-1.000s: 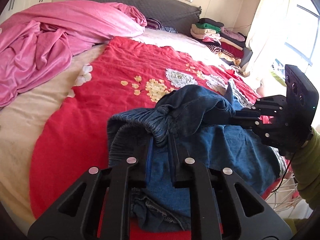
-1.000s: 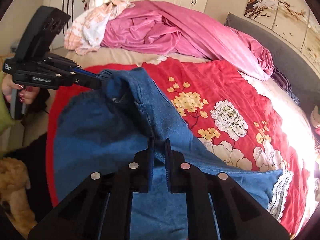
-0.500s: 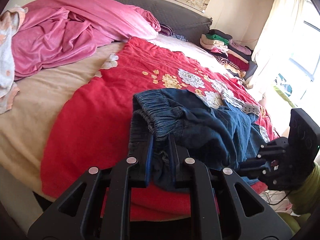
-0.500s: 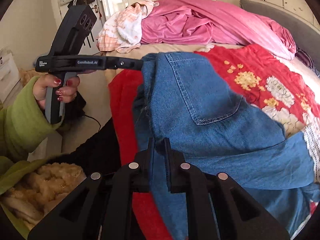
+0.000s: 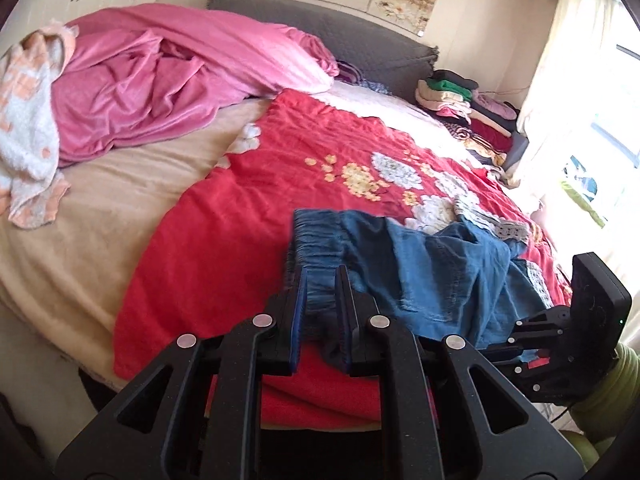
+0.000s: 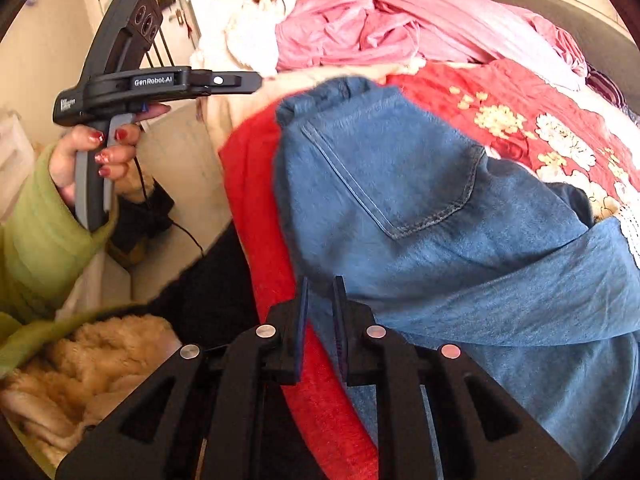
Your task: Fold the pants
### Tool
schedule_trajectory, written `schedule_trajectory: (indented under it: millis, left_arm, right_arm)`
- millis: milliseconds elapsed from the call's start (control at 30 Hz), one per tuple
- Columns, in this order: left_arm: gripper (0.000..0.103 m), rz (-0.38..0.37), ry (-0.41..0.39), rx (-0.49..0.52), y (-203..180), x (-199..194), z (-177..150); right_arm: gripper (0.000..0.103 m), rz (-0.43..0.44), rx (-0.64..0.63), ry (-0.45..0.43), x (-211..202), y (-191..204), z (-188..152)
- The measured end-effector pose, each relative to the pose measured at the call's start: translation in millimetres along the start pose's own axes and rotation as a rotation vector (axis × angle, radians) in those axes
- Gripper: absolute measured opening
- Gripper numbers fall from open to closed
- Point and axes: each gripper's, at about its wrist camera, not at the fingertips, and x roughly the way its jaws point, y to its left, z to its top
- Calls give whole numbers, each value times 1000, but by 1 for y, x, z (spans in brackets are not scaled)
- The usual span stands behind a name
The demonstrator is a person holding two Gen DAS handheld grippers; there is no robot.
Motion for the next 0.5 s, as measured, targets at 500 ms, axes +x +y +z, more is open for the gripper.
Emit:
schedule_trajectory:
  millis: [500]
  left_arm:
    - [14,43,242,111,-51,87,-44]
  right_arm:
    - [44,-223,148,-104,-36,-57,-1]
